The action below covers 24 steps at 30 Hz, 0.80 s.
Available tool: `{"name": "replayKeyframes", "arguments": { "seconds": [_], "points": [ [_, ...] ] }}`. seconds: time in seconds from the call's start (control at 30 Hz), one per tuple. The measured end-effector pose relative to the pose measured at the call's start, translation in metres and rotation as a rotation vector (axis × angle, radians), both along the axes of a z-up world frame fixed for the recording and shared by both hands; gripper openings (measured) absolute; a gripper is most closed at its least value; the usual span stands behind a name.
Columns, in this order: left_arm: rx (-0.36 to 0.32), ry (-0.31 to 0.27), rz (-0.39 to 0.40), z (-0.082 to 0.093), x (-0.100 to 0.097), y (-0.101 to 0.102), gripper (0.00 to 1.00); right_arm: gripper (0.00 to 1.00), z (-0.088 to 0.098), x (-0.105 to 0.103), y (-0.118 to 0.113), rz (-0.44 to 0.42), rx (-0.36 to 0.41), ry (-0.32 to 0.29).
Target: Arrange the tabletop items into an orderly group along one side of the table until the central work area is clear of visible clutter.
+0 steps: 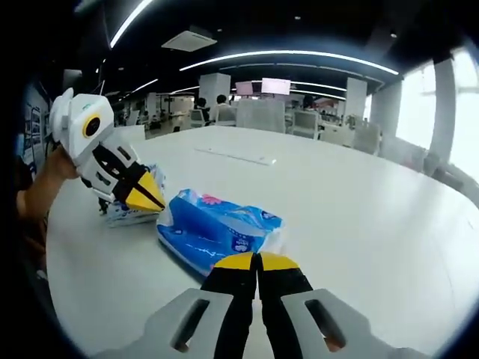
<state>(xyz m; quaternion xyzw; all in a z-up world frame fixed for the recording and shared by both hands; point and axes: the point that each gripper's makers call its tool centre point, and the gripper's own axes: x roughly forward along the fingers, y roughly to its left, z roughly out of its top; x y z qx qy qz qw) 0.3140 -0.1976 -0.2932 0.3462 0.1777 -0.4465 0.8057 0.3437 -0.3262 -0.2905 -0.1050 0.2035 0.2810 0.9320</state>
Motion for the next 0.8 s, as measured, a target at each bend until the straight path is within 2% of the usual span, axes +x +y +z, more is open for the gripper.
{"name": "replayKeyframes", "arguments": {
  "seconds": [0.13,0.23,0.37,0.5,0.63,0.8],
  "points": [
    [0.017,-0.008,-0.004,-0.001,-0.001,0.001,0.01,0.0,0.0,0.0,-0.001,-0.003,0.015,0.009],
    [0.069,-0.016,-0.004,-0.007,-0.003,0.004,0.07,0.0,0.001,0.002,-0.006,-0.007,0.016,0.009],
    [0.037,-0.011,-0.006,-0.004,-0.004,0.002,0.09,0.05,0.005,0.001,-0.009,-0.009,0.008,0.006],
    [0.049,-0.003,-0.006,-0.006,-0.007,0.004,0.13,0.08,0.011,-0.001,-0.008,-0.012,0.021,-0.004],
    [0.016,0.016,-0.009,-0.001,-0.012,0.007,0.15,0.11,0.021,-0.005,-0.007,-0.011,0.02,-0.031],
    [-0.073,0.045,0.014,0.009,-0.018,0.008,0.31,0.2,0.033,-0.009,0.002,0.0,0.018,-0.048]
  ]
}}
